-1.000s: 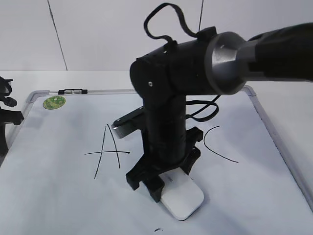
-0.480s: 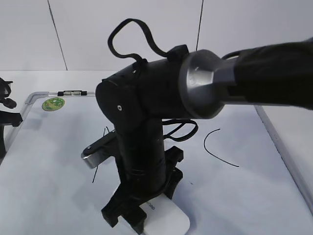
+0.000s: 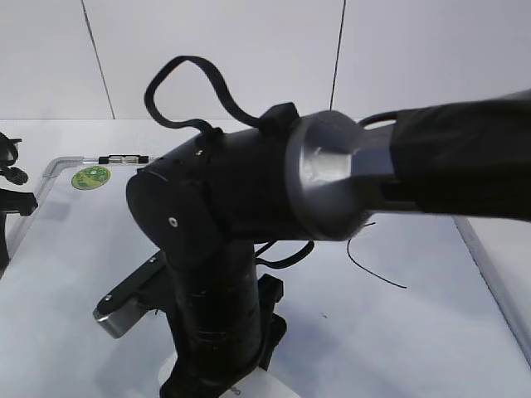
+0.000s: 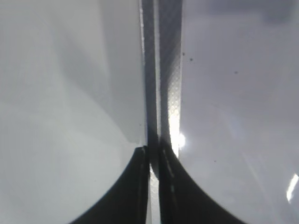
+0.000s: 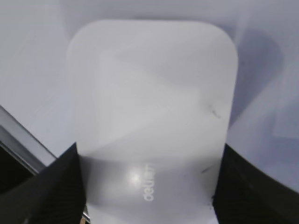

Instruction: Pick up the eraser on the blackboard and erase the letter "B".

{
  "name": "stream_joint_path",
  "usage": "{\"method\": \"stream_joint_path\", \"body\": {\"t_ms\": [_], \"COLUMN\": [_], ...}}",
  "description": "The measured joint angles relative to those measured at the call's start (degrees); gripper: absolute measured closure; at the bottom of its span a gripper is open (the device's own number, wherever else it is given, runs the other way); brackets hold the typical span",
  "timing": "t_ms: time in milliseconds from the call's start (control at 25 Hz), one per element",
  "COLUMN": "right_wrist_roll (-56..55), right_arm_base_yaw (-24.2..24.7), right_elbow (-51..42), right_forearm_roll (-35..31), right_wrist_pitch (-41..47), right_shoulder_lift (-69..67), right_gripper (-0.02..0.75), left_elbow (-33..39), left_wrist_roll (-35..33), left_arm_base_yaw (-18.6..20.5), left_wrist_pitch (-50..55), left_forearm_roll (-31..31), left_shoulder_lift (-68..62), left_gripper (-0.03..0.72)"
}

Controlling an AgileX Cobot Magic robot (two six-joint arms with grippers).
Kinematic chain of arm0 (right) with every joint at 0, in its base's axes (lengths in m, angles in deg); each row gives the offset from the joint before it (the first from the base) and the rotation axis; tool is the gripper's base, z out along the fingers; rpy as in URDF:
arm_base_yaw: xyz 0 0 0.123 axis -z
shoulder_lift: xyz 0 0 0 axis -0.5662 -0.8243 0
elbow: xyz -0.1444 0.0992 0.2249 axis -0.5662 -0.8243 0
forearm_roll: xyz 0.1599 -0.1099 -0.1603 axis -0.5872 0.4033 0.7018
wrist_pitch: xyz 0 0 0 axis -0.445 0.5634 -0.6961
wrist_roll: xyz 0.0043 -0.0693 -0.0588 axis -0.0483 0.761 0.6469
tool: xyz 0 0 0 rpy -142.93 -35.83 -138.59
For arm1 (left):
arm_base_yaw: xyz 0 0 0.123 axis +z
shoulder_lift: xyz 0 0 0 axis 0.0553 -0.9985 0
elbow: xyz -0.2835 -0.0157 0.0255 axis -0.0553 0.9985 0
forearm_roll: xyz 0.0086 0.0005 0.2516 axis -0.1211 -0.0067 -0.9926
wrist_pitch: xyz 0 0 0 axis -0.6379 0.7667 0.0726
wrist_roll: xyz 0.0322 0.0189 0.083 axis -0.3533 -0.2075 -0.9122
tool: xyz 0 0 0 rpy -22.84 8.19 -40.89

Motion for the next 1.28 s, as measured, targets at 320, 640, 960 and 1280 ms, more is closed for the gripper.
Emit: {"method": "stream_joint_path", "body": {"t_ms": [320, 640, 960, 1280], "right_wrist_roll": [1.2, -0.3, -2.6, -7.5], "right_arm_base_yaw": [0.0, 4.3, 13.2, 19.8], "right_elbow": [-5.1, -5.4, -5.6, -5.6], "right_forearm_roll": [-0.6, -4.3, -5.0, 2.0], "right_wrist_pitch": [-5.4, -6.0, -6.0, -6.0], "right_shoulder_lift": [2.2, 2.3, 2.4, 2.6], "right_gripper": [0.181, 0.181, 0.181, 0.185], "left_elbow": [0.0, 0.0, 0.0, 0.0], "left_wrist_roll": [0.0, 0.0, 0.0, 0.0], "left_arm_base_yaw": [0.0, 0.0, 0.0, 0.0], "left_wrist_pitch": [0.3, 0.3, 0.3, 0.3], "left_forearm_roll": [0.0, 0.0, 0.0, 0.1], "left_shoulder_lift": [-0.1, -0.1, -0.1, -0.1], "left_gripper": [0.676, 0.676, 0.676, 0.676]}}
